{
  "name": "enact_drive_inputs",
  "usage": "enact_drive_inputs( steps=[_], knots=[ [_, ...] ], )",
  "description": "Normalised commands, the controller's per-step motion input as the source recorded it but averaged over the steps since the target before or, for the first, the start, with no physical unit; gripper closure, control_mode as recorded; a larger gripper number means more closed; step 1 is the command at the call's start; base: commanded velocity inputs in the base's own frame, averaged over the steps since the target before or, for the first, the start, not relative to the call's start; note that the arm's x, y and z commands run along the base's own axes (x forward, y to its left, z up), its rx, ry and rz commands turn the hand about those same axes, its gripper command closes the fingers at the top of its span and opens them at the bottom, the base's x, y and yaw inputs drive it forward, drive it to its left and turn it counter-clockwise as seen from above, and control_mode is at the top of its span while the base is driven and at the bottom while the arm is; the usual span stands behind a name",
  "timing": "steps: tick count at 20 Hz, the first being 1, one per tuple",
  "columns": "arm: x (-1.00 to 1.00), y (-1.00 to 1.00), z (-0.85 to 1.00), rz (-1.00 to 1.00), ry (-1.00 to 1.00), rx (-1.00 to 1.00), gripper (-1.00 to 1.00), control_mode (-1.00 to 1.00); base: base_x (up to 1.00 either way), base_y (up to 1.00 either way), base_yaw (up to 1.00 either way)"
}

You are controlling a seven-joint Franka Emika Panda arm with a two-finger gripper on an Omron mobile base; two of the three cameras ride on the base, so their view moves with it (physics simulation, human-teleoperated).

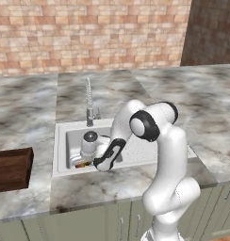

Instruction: Pick up all produce items and place them in the sink. Turn on the sink faucet to wash them. Then turn the sink off and put them in the tray.

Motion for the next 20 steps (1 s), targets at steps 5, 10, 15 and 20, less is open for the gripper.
enact_drive_inputs(
  steps=[5,10,15,20],
  knots=[
    [0.19,0.05,0.61,0.00,0.18,-0.10,-1.00,-1.00,0.00,0.00,0.00],
    [0.09,0.13,0.19,0.00,0.20,-0.10,-1.00,-1.00,0.00,0.00,0.00],
    [0.03,0.19,-0.19,0.03,0.17,-0.05,-1.00,-1.00,0.00,0.00,0.00],
    [0.00,0.19,-0.33,0.08,0.06,0.00,-1.00,-1.00,0.00,0.00,0.00]
  ],
)
